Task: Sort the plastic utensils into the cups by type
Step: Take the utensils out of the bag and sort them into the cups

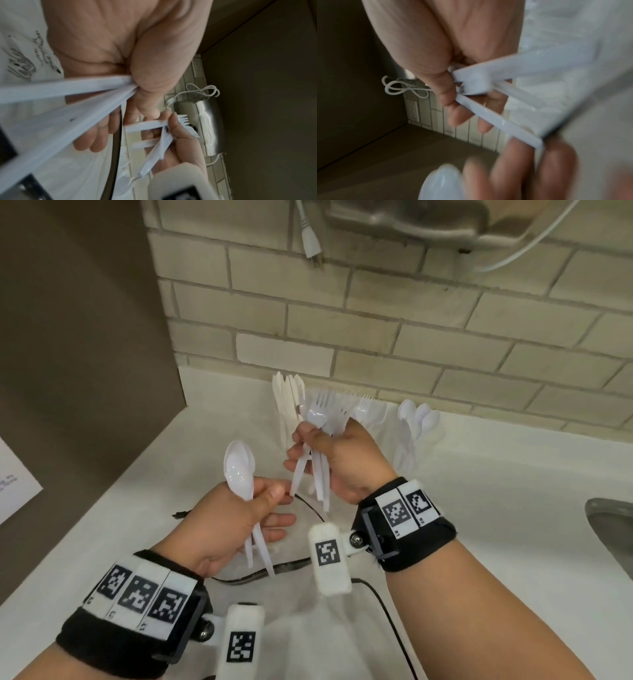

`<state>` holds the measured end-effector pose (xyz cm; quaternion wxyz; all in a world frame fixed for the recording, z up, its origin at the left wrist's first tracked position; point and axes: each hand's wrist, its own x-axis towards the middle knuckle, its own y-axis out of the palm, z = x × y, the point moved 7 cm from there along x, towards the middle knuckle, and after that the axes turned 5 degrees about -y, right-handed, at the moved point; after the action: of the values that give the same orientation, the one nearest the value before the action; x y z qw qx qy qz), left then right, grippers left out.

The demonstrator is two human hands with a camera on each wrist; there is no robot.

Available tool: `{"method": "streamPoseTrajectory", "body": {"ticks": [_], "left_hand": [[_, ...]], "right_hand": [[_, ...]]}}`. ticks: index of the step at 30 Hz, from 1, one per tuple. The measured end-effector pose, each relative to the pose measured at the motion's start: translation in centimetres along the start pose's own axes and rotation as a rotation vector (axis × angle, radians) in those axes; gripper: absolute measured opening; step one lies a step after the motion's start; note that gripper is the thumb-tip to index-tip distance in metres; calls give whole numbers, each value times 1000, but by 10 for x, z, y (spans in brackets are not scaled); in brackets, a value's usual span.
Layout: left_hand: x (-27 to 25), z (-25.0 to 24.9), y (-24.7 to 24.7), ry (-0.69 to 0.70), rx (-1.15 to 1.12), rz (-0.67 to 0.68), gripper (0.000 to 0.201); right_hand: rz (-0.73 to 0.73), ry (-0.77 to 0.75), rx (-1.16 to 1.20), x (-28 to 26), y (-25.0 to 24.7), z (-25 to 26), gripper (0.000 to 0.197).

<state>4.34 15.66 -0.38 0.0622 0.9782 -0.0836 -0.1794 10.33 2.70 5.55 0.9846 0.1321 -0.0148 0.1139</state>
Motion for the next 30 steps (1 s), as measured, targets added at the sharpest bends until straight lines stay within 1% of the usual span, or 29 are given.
{"method": "streamPoseTrajectory", "body": {"ticks": [2, 3, 5, 6, 8, 10, 13, 17, 20, 21, 24, 25, 28, 30], "left_hand": [[-1, -4, -4, 19, 39, -22, 22], [-1, -6, -5, 33, 62, -33, 21], [-1, -11, -6, 61, 89, -55, 19], [-1, -13, -5, 73, 90, -57, 19], [-1, -17, -3, 89, 81, -47, 24], [-1, -19, -2, 99, 65, -28, 28], [-1, -19, 1, 106, 58, 1, 26], [1, -21, -1, 118, 66, 11, 26], [2, -22, -4, 133, 87, 8, 41], [3, -21, -4, 128, 83, 9, 41], [4, -20, -3, 116, 75, 18, 26], [4, -20, -2, 116, 72, 18, 24], [4, -20, 0, 122, 67, 12, 26], [3, -21, 1, 121, 73, 8, 23]], "right_hand": [[-101, -145, -82, 18, -21, 28, 23], [-142, -226, -163, 27, -31, 44, 20], [-232, -343, -359, 45, -49, 68, 24], [-281, -368, -429, 55, -58, 74, 25], [-371, -376, -495, 76, -77, 74, 28], [-423, -395, -503, 94, -92, 67, 32], [-485, -444, -451, 111, -109, 54, 31], [-492, -431, -329, 126, -125, 26, 31], [-484, -370, -289, 131, -133, 6, 27], [-485, -344, -289, 131, -136, 1, 29], [-499, -297, -324, 132, -140, -3, 43], [-510, -295, -321, 132, -142, -2, 49], [-536, -301, -339, 129, -143, 3, 64], [-535, -320, -377, 127, -142, 10, 64]]}}
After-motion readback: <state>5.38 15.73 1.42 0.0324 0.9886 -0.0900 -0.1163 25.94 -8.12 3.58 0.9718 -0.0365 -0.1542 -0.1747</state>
